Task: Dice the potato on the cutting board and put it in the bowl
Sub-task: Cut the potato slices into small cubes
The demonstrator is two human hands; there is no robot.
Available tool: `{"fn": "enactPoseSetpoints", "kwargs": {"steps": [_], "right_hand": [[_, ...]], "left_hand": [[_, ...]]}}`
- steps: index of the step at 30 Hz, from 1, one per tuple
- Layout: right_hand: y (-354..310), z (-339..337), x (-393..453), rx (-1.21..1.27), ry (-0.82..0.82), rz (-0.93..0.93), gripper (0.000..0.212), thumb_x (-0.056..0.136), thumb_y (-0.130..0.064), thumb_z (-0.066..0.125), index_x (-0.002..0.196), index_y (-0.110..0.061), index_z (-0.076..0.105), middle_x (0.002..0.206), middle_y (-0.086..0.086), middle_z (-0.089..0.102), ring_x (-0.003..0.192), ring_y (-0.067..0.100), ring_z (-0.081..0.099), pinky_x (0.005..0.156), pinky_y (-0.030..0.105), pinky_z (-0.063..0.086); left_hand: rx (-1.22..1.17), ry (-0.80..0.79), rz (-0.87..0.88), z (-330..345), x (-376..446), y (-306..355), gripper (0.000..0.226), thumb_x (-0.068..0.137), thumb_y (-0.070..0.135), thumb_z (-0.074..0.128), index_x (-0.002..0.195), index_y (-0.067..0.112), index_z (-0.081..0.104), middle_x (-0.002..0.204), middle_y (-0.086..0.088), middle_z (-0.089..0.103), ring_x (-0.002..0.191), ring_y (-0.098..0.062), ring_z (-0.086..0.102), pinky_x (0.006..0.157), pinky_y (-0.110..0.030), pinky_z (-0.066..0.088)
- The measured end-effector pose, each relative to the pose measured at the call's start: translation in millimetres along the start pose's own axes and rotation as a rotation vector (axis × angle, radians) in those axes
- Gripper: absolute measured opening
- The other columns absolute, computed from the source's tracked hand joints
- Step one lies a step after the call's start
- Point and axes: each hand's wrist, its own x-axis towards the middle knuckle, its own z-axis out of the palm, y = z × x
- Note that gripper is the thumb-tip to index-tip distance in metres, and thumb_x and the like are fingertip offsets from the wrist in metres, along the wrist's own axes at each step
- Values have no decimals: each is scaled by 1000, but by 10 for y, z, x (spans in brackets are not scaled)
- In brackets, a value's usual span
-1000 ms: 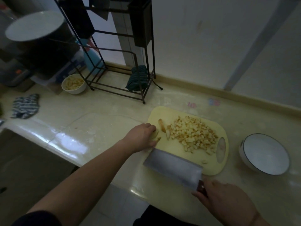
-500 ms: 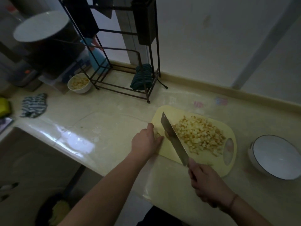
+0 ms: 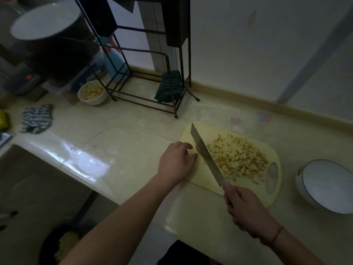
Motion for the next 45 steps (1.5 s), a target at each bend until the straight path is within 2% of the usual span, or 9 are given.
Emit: {"fn": "enactPoseSetpoints", "kwargs": {"steps": [5,11,20,25,30,33,37,42,45], "right_hand": [[-28,-32,72,-106,100,-74,57,78,-70,35,56,-19,42,42,-7,41,36,5,36,45,23,28],[-10,-62,152,-146,155,-65,61,76,-76,31,59,-19,41,46,-6,39,38,6,35,47,23,26],[-26,-58,48,-84,164,-49,61,81,-73,35,56,-18,43,44,-5,41,36,9,38,45,23,27],[-16,48,-103,110,93,-18,51,91,-59,40,60,-19,41,46,-1,37,36,13,30,39,16,24],[76,246,-64,99,45,22,53,81,-66,41,58,-19,42,45,-3,38,37,13,31,38,17,24],[122,301,-13,94,44,73,51,88,-62,40,60,-19,42,45,-4,37,37,12,31,39,17,23],[138,293,49,66,33,105,51,92,-60,40,61,-20,43,46,-3,38,37,13,33,40,18,25],[114,277,90,85,29,149,50,92,-60,41,63,-19,43,47,-2,37,37,13,31,43,18,24],[95,291,101,38,28,120,53,88,-65,39,61,-19,43,46,-3,38,36,14,33,42,19,25]], "left_hand": [[38,77,51,130,240,195,26,90,41,63,104,21,71,92,3,68,91,-25,60,76,-36,47],[134,84,56,200,373,310,27,94,44,55,109,28,70,96,10,68,100,-20,56,86,-38,35],[148,45,47,192,456,302,25,95,41,57,110,26,70,99,7,67,102,-20,53,87,-37,36],[-35,80,215,48,265,-57,25,93,32,62,112,19,70,111,1,64,105,-17,53,94,-35,45],[91,-104,472,-8,35,-566,56,82,47,68,129,18,63,132,-2,61,121,-23,52,99,-38,44],[131,-147,464,55,-28,-572,64,81,52,64,136,19,58,137,1,59,127,-25,48,102,-39,39],[61,-61,400,120,-36,-512,58,82,51,62,125,13,65,124,-3,66,114,-26,56,98,-40,46],[-103,20,236,237,-71,-425,51,80,30,81,123,6,65,119,-10,65,113,-28,55,100,-35,44],[-142,57,222,301,-57,-328,47,79,24,82,119,5,67,119,-11,65,112,-30,57,99,-40,48]]}}
